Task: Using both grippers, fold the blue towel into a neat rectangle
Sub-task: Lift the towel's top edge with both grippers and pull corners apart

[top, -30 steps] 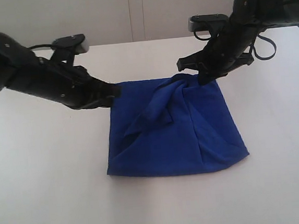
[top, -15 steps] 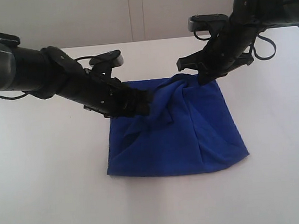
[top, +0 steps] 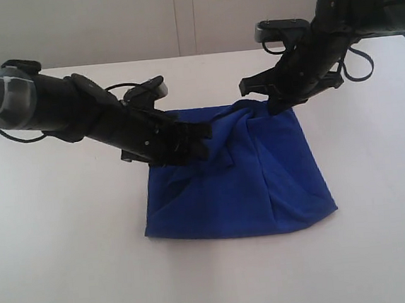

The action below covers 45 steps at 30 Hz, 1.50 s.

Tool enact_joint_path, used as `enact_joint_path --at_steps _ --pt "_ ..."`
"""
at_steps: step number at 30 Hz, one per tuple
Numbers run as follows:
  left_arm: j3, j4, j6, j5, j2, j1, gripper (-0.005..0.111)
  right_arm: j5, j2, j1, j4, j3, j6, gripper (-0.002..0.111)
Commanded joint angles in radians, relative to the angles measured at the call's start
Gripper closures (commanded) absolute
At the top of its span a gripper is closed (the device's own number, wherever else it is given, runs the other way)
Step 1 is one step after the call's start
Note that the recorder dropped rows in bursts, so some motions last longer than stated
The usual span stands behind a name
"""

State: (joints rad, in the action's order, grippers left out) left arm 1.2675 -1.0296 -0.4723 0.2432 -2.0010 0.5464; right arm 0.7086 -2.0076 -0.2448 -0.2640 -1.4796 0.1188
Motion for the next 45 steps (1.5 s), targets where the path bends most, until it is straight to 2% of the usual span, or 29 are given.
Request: enact_joint_path --at_steps 1,7,8,14,18,31,39,45 --pt "0.003 -0.022 -0.021 -0.023 -0.007 0.004 0.065 0.0 0.009 0.006 0.0 0.003 0.01 0.108" --pt "0.003 -0.024 -0.021 -0.072 -0.012 0.004 0.105 0.008 0.009 0.006 0.0 0.003 0.01 0.108" --pt "0.003 -0.024 -0.021 -0.072 -0.012 0.002 0.107 0.012 0.009 0.006 0.0 0.003 0.01 0.108" --pt "0.003 -0.007 -0.032 0.007 0.056 -0.006 0.107 0.068 0.056 0.006 0.012 0.003 0.02 0.108" --pt "0.003 0.019 -0.11 0.145 0.164 -0.026 0.107 0.159 0.128 0.006 0.019 0.003 0.088 0.108" --pt "0.003 0.228 -0.072 0.51 0.487 -0.039 0.107 0.513 0.423 0.006 0.021 0.003 0.199 0.108" --pt "0.001 0.24 0.012 0.725 0.623 -0.035 0.107 0.513 0.646 0.006 0.009 0.037 0.199 0.108" --pt "-0.001 0.225 0.042 0.801 0.714 -0.034 0.107 0.513 0.825 0.006 0.006 0.157 0.199 0.108"
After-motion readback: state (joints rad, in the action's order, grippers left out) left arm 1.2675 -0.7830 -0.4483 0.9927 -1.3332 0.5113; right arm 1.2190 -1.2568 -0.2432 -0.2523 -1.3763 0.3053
